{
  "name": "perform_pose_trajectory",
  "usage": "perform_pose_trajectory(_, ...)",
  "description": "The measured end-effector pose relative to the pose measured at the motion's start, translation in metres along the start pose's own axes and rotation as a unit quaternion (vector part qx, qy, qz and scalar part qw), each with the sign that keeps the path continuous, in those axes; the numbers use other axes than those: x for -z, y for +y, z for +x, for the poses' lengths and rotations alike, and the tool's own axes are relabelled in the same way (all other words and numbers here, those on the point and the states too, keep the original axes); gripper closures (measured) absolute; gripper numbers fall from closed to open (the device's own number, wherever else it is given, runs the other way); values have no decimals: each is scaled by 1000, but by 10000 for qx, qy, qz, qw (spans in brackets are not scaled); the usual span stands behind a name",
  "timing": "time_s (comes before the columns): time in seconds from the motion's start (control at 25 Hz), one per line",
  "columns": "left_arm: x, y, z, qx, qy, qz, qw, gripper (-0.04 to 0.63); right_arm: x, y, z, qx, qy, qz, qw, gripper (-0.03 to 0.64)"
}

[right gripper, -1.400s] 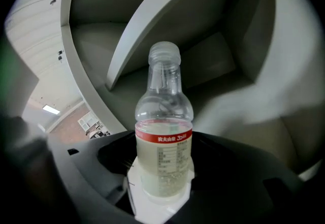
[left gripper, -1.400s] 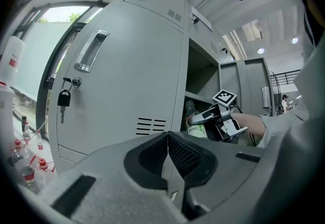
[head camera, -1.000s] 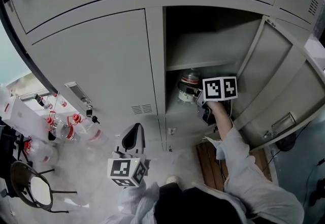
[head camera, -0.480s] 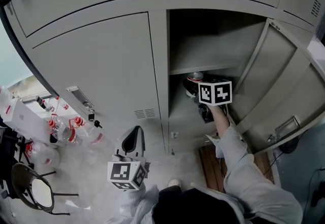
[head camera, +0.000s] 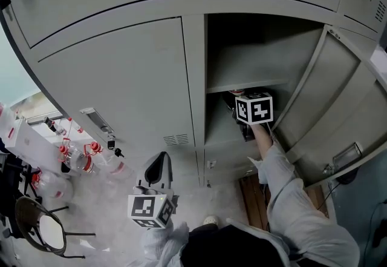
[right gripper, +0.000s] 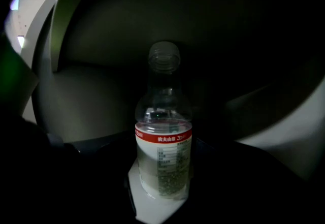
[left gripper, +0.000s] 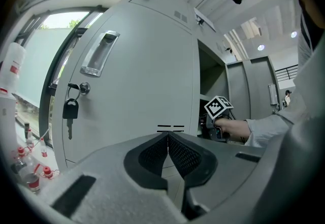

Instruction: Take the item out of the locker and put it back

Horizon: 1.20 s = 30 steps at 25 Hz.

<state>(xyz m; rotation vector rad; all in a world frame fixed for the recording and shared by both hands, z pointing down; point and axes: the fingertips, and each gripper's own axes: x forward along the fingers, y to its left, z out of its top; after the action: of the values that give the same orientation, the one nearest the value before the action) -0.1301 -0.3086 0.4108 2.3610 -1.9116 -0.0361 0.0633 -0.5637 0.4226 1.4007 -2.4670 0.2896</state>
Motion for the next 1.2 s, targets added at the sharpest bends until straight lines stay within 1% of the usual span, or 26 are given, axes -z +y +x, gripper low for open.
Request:
perform_pose_trajectory(0.24, 4, 1, 3, 17, 32, -8, 10000, 588, 1, -7, 9, 112, -12, -66, 9999, 310)
perform_pose_trajectory(0.4, 7, -1, 4, 44, 39, -28, 10000, 588, -1, -16, 11, 351, -94, -250, 9990, 310)
perform_pose_trajectory(0.6, 8, 0, 4, 31, 12, -78, 10000, 588, 3, -21, 6, 425, -113, 4, 9990, 308)
perform_pose_trajectory(0.76, 8, -2, 3, 40, -5, -112, 9999, 588, 9, -22, 1, 503, -6, -45, 9987, 308)
perform_pose_trajectory(1.2, 7, -7, -4, 26, -89, -165, 9998, 588, 12, -41, -10, 871, -69, 61, 9962, 307)
